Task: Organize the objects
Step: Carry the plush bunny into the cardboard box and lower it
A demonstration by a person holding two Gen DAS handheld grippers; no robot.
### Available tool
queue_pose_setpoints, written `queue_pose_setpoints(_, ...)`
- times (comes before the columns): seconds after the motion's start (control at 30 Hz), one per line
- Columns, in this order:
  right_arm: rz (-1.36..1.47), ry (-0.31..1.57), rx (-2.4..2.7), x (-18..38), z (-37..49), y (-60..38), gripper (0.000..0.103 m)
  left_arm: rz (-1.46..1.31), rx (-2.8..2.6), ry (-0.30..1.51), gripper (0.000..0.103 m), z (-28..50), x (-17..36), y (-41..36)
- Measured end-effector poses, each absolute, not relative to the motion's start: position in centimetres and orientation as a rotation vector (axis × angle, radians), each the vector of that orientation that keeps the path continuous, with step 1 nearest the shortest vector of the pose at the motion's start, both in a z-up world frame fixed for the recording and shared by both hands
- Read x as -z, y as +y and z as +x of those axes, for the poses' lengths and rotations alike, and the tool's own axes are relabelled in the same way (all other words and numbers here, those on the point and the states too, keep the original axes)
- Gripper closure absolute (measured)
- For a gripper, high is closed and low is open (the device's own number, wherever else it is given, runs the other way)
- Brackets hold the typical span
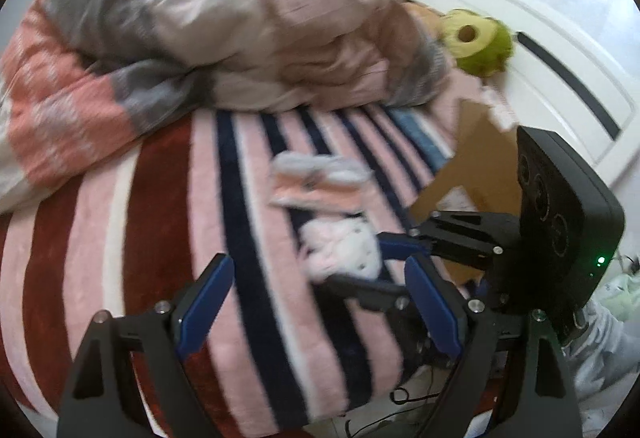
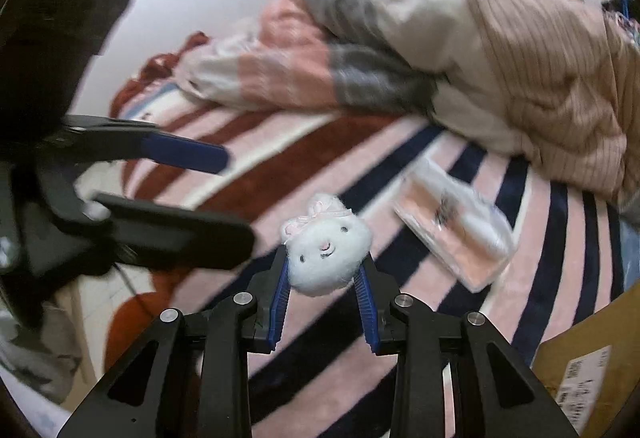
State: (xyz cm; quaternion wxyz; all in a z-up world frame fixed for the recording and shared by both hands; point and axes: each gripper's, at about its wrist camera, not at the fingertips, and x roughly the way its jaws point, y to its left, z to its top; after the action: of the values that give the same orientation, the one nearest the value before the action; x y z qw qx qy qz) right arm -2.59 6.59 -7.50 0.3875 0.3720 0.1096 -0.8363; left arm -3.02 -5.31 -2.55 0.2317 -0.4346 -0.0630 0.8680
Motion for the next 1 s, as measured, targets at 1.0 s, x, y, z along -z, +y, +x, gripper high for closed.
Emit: queue_pose_setpoints(1.0,0.857,0.204,2.454,-1.7,-0.3,25.9,0.077,-1.039,-2.136,0.138,0.063,-4.8,-5.6,18.0)
